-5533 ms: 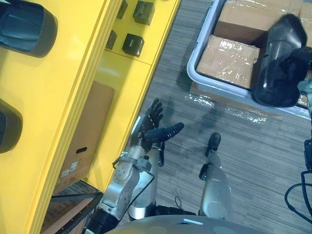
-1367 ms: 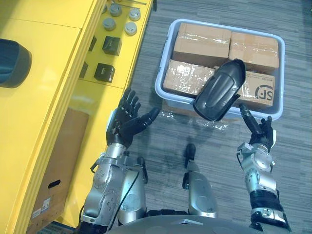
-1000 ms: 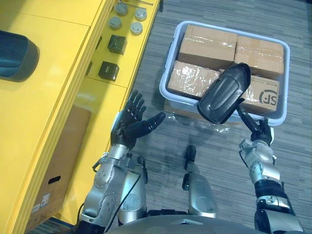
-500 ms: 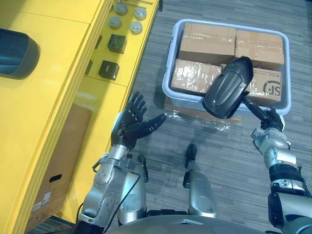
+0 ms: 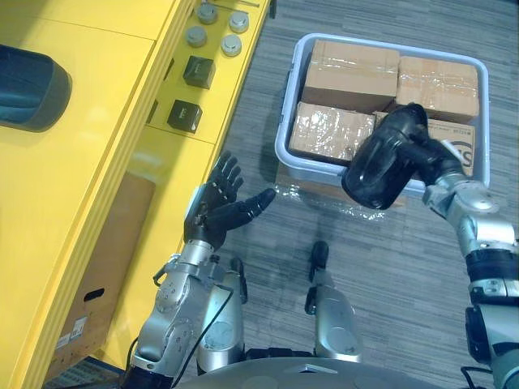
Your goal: Walk over and take three plastic housings, then place them on the shelf
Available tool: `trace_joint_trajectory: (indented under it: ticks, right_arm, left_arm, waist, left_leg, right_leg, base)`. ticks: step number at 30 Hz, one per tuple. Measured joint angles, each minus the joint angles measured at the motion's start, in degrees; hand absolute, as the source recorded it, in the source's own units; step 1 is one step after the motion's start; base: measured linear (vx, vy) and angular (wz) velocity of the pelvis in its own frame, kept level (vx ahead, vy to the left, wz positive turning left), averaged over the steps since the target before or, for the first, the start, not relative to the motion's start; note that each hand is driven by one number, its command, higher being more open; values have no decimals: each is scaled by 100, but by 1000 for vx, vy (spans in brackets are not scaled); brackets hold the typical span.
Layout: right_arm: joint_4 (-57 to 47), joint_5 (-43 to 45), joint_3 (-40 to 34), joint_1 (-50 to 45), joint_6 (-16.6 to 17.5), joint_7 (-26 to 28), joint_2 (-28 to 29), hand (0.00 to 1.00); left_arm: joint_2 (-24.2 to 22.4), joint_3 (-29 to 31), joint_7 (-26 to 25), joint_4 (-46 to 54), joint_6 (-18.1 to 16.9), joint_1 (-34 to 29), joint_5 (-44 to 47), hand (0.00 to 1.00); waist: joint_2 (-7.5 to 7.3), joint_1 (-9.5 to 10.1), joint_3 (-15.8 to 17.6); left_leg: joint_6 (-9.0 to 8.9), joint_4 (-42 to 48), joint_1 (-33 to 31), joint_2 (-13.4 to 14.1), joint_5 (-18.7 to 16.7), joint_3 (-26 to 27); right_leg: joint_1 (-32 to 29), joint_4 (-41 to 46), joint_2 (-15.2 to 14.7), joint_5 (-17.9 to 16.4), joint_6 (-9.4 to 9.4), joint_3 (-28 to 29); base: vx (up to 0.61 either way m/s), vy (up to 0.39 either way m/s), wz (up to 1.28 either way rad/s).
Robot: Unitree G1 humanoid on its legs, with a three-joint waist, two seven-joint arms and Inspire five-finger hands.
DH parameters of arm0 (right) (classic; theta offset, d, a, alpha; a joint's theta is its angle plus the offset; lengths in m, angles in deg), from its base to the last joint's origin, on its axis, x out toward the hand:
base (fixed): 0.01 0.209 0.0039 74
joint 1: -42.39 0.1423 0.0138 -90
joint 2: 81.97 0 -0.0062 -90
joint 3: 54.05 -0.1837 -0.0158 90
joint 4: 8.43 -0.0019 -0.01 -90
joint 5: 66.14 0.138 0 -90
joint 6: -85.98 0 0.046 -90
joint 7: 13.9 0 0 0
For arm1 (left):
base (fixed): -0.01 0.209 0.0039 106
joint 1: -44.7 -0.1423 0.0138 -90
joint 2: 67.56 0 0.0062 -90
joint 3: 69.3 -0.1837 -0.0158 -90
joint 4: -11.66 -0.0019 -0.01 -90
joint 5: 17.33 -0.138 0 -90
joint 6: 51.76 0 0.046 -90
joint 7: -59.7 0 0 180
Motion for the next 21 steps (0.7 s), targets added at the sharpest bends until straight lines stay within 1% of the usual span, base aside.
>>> trace_joint_trajectory:
  ticks: [1,2,4,6,9,12,16,21]
  right_arm:
    - [-58,-12,63,-81,-15,-34,19,100]
    - [-144,-14,69,-156,-7,-187,22,100]
    - [-150,-124,31,-157,5,-646,22,100]
    - [-150,-242,-68,-157,4,-953,22,100]
    - [-150,-641,-240,-157,-21,-1161,22,100]
    - [-150,-1035,-288,-159,-32,-1267,22,100]
    - [-150,-1034,-332,-172,-134,-1302,22,100]
    - [77,-1034,-331,-208,-133,-1393,87,100]
  left_arm:
    - [0,32,0,0,5,0,-1,100]
    - [-5,80,-1,0,11,-7,-4,100]
    - [-9,150,-14,0,21,-30,-4,100]
    - [-13,139,-36,0,21,-31,-7,100]
    - [-63,118,-55,0,42,-47,-7,100]
    - [-77,113,-60,0,43,-42,-6,100]
    - [-85,113,-67,0,44,-19,-6,100]
    - [-61,112,-65,-1,46,-18,-5,100]
  waist:
    - [0,2,0]
    - [0,4,0]
    - [0,2,0]
    - [0,-5,0]
    - [0,-15,0]
    - [2,-27,1]
    - [3,-25,2]
    - [6,-3,3]
  left_leg:
    - [-2,3,-1,-1,-2,1]
    - [-2,11,-3,0,-5,10]
    - [-2,25,2,8,-17,36]
    - [-2,29,1,17,-17,50]
    - [-2,48,-4,27,-17,67]
    - [-8,96,-17,43,-38,72]
    - [-2,110,-22,52,-60,80]
    - [8,108,-33,48,-82,57]
  right_leg:
    - [1,2,-2,-2,-1,0]
    - [1,3,-5,-6,-5,3]
    - [0,2,-4,-37,-43,21]
    - [-4,-6,-3,-46,-50,24]
    - [-13,-13,1,-58,-28,27]
    - [-15,-17,13,-37,4,34]
    - [-16,-19,18,-19,29,34]
    - [-14,-13,28,-18,22,35]
  base:
    - [0,0,0]
    - [0,0,0]
    - [0,0,-4]
    - [0,0,-4]
    - [0,0,-4]
    - [0,0,-4]
    - [0,0,0]
    - [0,0,1]
